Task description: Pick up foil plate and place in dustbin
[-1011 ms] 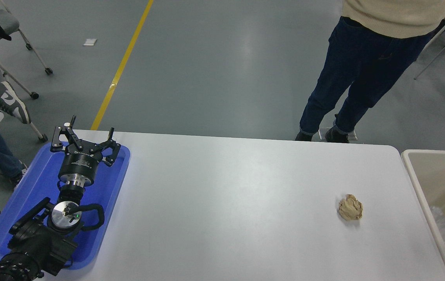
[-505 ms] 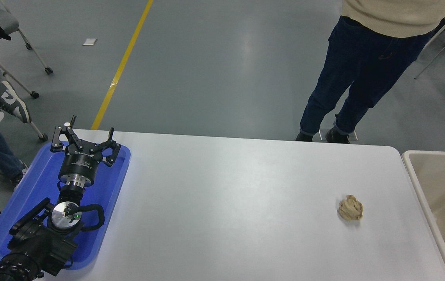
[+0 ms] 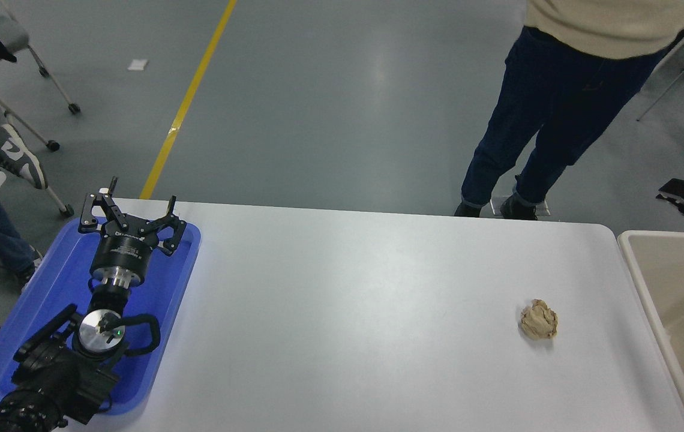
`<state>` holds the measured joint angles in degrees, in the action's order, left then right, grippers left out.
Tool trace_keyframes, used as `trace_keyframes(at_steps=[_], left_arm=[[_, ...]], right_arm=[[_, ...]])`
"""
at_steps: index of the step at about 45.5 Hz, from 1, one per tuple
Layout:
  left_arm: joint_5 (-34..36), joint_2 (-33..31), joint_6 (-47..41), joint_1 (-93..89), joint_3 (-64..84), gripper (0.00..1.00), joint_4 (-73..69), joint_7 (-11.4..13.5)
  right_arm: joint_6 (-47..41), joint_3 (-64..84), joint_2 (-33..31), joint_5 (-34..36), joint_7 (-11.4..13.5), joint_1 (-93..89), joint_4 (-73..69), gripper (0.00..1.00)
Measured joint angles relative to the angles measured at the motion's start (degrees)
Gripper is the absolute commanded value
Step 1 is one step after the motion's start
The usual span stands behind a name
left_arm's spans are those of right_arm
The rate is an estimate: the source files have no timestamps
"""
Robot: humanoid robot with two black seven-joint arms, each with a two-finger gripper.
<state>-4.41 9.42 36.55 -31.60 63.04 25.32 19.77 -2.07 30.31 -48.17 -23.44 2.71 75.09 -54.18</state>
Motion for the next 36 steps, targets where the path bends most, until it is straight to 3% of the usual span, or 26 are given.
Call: trace_keyframes(at_steps=[15,36], left_arm=[[0.00,0.04,0.13,-0.04,-0.04,1.00,0.06,-0.07],[0.01,0.05,0.18,-0.04,-0.04,1.00,0.05,-0.07]], right_arm=[[-0.79,27.45,11.80,-1.66,-0.29,20.88,-15.76,1.00],[-15.28,36.20,16.88,1.12,-0.48,38.31,-32.85,1.00]])
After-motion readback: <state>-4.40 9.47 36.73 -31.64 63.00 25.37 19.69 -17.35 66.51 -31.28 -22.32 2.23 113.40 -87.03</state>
